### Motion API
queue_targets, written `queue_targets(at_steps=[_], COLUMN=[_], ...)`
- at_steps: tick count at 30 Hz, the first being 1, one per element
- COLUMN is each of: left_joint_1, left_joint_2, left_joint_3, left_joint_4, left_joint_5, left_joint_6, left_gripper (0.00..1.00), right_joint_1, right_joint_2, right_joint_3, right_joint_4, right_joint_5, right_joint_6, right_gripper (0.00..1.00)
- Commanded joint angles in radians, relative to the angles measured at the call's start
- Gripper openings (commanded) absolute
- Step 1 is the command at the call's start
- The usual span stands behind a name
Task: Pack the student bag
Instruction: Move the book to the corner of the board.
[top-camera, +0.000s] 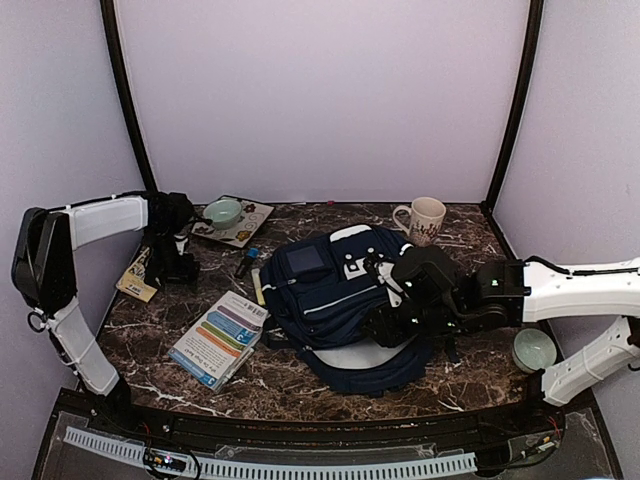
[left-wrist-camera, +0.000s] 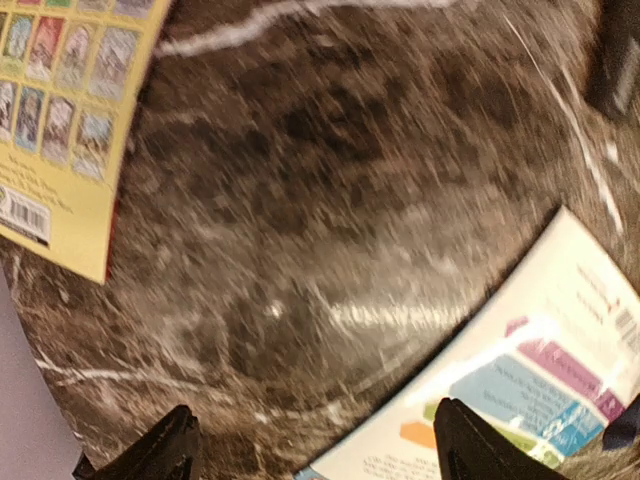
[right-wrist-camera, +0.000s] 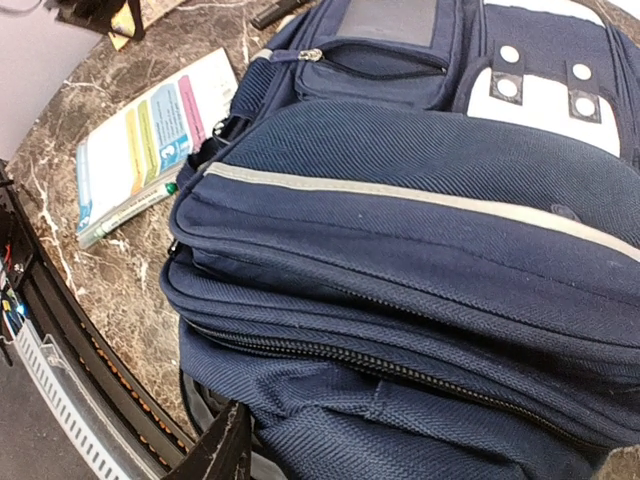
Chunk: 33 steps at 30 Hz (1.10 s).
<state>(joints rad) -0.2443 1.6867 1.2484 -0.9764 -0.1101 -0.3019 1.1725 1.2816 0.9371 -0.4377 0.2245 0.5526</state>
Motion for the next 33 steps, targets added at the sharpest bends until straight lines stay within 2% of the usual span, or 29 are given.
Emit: queue_targets(at_steps=[1,4,10,14,25,33], left_joint_1=[0.155,0.241,0.358,0.408,0.554,0.564], left_joint_2=[0.136,0.222,0.404,0.485,0.586,0.604], left_joint_3=[0.132,0.25,0.53,0.642,0.674,0.641], left_joint_4=[0.042,0.054,0.023,0.003,0.035,0.0], left_joint_5=[0.021,0.065,0.044,0.031,0.102,0.213], left_joint_6=[0.09,0.135,0.189,0.222,0.276,0.27], left_gripper=[0.82,0.82,0.84,0.86,0.83,0.76], right_joint_1=[0.015,0.026,0.054,0.06,0.059,0.059], right_joint_2=[0.015,0.021,0.028,0.038,0.059,0.07], right_joint_3=[0.061,0.086,0.108,0.12,0.152,0.154], right_joint_4=[-0.058,-0.102,-0.175,-0.207,-0.232,-0.22], right_joint_5=[0.071,0.084,0.14,0.159,0.223,0.265], right_joint_6=[0.057,0.085,0.154,0.161,0.096,0.075], right_gripper=[0.42,0.42,0.42,0.41,0.41,0.4])
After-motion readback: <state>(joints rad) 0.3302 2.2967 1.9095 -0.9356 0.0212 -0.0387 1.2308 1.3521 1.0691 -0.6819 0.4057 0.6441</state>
